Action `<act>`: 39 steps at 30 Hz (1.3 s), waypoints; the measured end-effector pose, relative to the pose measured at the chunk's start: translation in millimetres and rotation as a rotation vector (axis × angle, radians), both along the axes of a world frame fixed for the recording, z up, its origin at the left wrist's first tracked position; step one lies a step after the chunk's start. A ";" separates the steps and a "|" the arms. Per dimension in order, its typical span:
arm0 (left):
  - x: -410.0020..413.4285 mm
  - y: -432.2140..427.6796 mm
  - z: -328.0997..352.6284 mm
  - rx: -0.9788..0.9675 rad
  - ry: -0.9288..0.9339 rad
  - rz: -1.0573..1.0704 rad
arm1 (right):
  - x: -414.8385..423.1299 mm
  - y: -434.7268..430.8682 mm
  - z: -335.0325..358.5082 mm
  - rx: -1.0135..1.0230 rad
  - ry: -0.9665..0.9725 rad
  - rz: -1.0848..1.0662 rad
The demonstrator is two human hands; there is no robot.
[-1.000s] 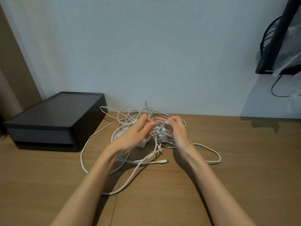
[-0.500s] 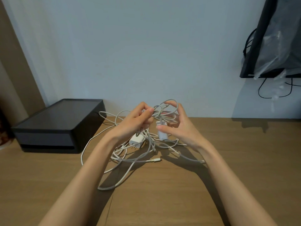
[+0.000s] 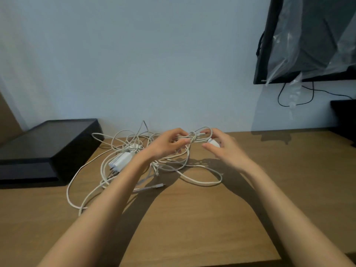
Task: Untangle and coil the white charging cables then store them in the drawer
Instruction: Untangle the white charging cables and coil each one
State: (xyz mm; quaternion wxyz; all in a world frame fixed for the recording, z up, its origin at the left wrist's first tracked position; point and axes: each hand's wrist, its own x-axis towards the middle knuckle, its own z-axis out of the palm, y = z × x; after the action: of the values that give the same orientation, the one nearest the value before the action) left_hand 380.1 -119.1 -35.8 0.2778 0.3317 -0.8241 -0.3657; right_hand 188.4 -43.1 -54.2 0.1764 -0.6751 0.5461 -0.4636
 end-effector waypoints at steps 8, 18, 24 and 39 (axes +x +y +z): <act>-89.9 -18.8 -32.7 -0.232 -0.223 -0.079 | -78.3 -7.5 -37.8 0.011 0.145 -0.231; -153.6 -55.7 -58.0 -0.350 -0.311 0.003 | -139.4 -45.6 -72.2 0.054 0.252 -0.348; -193.3 -73.9 -64.3 -0.400 -0.311 0.074 | -177.5 -70.9 -79.5 0.073 0.307 -0.477; -272.0 -95.8 -80.8 -0.290 -0.173 0.118 | -244.4 -84.5 -79.0 0.164 0.176 -0.661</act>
State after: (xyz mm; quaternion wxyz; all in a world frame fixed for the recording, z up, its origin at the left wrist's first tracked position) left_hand 108.2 -215.0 -116.5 0.2717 0.3664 -0.8680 -0.1962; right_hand -56.0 -127.6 -133.1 0.0226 -0.4831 0.7835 -0.3902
